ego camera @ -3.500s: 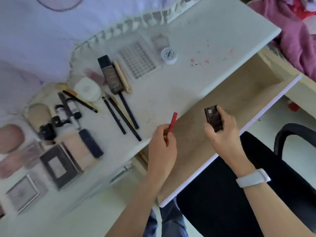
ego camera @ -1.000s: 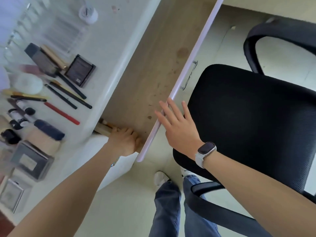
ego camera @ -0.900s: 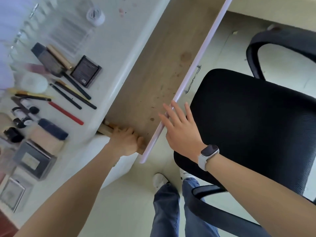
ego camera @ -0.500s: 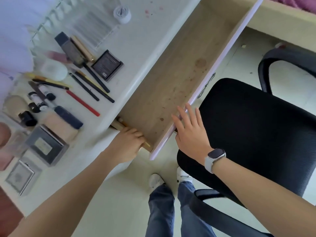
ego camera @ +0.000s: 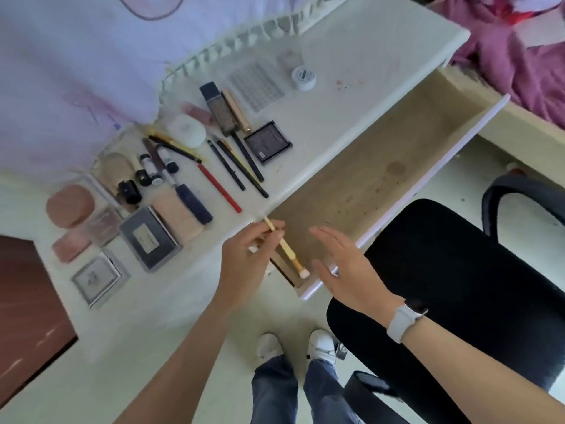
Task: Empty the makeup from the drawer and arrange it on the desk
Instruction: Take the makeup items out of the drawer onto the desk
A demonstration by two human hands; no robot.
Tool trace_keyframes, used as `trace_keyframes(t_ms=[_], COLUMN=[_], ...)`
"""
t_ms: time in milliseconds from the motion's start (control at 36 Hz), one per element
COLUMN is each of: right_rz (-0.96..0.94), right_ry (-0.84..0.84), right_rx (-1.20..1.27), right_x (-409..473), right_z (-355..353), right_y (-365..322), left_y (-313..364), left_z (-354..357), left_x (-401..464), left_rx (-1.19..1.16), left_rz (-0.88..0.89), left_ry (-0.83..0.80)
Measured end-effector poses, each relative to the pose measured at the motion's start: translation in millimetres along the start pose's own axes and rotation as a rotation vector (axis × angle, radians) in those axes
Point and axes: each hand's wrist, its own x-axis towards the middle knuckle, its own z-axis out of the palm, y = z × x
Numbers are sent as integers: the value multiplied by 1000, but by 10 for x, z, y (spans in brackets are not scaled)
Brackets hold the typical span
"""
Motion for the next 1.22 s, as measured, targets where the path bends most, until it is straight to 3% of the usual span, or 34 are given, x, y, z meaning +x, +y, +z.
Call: trace_keyframes(t_ms=[111, 278, 333, 444, 556, 667, 889, 1222], right_rz=[13, -81, -82, 23, 40, 53, -3, -197], right_ry=[-113, -4, 38, -4, -58, -56, 36, -5], right_rx=[123, 130, 112, 4, -181, -191, -421, -380], right_x=[208, 378, 468, 728, 1008, 1216, 1359, 1288], right_z=[51, 198, 235, 328, 484, 659, 840, 832], right_y=[-287, -475, -513, -569, -711, -865, -937, -811], left_y=[161, 170, 128, -131, -462, -749, -974, -1086], left_z=[-161, -397, -436, -572, -599, -513, -482, -478], left_x=[5, 96, 103, 37, -113, -250, -269, -331], left_rx=[-320, -403, -264, 413, 849, 924, 934, 972], left_rz=[-120, -210, -220, -172, -177, -88, 120, 167], left_ry=[171, 371, 397, 445, 365, 288, 363, 307])
